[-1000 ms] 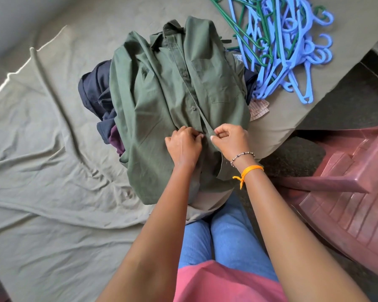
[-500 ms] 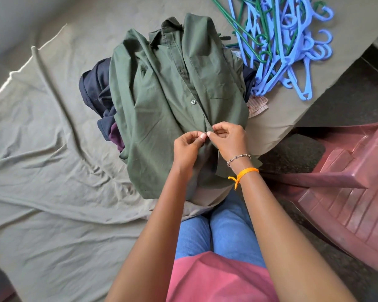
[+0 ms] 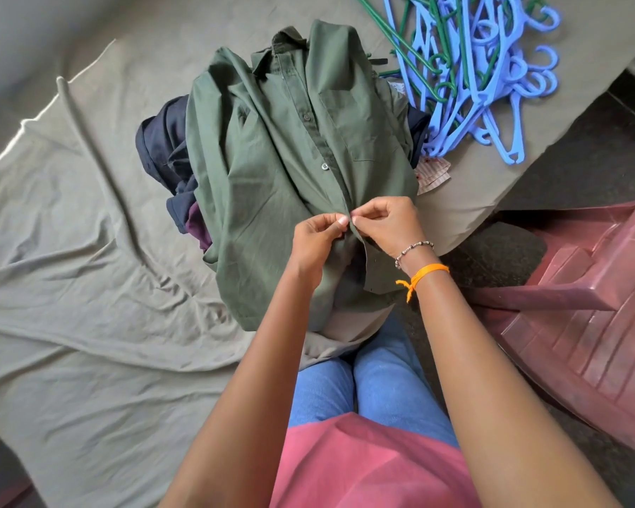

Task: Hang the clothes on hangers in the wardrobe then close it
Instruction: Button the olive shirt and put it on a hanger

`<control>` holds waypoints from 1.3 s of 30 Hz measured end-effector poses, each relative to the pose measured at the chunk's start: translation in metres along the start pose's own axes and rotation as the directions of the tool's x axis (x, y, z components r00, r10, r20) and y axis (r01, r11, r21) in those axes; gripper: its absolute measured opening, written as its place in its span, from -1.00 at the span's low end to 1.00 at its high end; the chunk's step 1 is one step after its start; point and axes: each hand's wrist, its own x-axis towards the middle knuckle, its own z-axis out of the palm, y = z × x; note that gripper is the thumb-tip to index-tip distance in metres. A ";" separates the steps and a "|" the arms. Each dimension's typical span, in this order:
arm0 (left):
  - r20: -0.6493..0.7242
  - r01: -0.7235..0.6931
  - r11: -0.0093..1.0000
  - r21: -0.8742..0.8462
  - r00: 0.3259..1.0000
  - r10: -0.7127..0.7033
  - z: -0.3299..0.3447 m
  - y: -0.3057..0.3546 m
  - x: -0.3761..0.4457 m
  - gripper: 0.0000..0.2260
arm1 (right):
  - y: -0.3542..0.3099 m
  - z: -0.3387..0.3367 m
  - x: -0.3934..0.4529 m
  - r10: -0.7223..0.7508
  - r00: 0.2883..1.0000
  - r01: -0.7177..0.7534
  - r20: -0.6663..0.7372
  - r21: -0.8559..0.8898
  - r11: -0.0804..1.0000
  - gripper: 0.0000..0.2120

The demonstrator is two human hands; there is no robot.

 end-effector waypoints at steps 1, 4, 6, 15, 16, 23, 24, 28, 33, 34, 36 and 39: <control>-0.001 0.002 1.000 0.005 1.000 -0.002 -0.001 0.001 0.001 -0.83 | -0.001 0.000 0.001 0.006 1.000 -0.006 0.007 0.009 1.000 -0.89; -0.022 0.050 0.999 -0.007 0.998 -0.050 -0.004 0.002 0.004 -0.81 | -0.002 0.004 0.003 -0.014 1.000 0.014 0.001 -0.020 1.000 -0.90; -0.042 0.078 0.997 0.018 0.996 -0.077 -0.006 0.005 0.003 -0.82 | -0.001 0.009 0.002 -0.045 0.999 0.045 -0.018 -0.013 0.999 -0.93; 0.021 0.041 0.999 0.016 0.999 -0.041 -0.008 0.009 0.002 -0.82 | 0.001 -0.003 0.017 0.054 0.975 -0.090 0.218 0.161 0.983 -0.86; -0.056 0.021 1.000 0.019 0.998 -0.020 -0.006 0.007 0.001 -0.83 | 0.003 -0.002 0.018 0.061 0.983 -0.086 0.172 0.146 0.985 -0.83; -0.241 0.020 0.580 0.814 0.921 0.306 0.007 -0.059 -0.043 -0.71 | 0.051 0.032 -0.048 -0.262 0.952 0.223 -0.161 -0.224 0.949 -0.73; -0.228 0.027 0.527 0.849 0.919 0.321 0.007 -0.067 -0.041 -0.70 | 0.058 0.039 -0.053 -0.253 0.956 0.195 -0.146 -0.325 0.926 -0.66; -0.161 -0.074 0.501 0.862 0.897 0.411 -0.007 -0.070 -0.020 -0.89 | 0.068 0.046 -0.032 -0.124 0.981 0.046 -0.147 -0.449 0.892 -0.58; -0.319 -0.037 0.908 0.418 0.929 0.185 -0.015 -0.047 -0.021 -0.87 | 0.052 0.022 -0.011 0.055 0.975 -0.084 -0.215 -0.125 0.989 -0.82; -0.328 -0.054 0.948 0.313 0.931 0.161 -0.012 -0.041 -0.027 -0.84 | 0.048 0.014 -0.011 0.066 0.975 -0.079 -0.214 -0.054 0.995 -0.83; -0.321 -0.124 0.967 0.222 0.927 0.193 -0.010 -0.032 -0.036 -0.80 | 0.041 -0.003 -0.011 0.068 0.976 -0.050 -0.205 0.091 0.995 -0.86; -0.262 -0.171 0.936 0.306 0.931 0.256 -0.008 -0.026 -0.047 -0.84 | 0.037 -0.019 -0.013 0.064 0.989 -0.039 -0.135 0.181 0.983 -0.92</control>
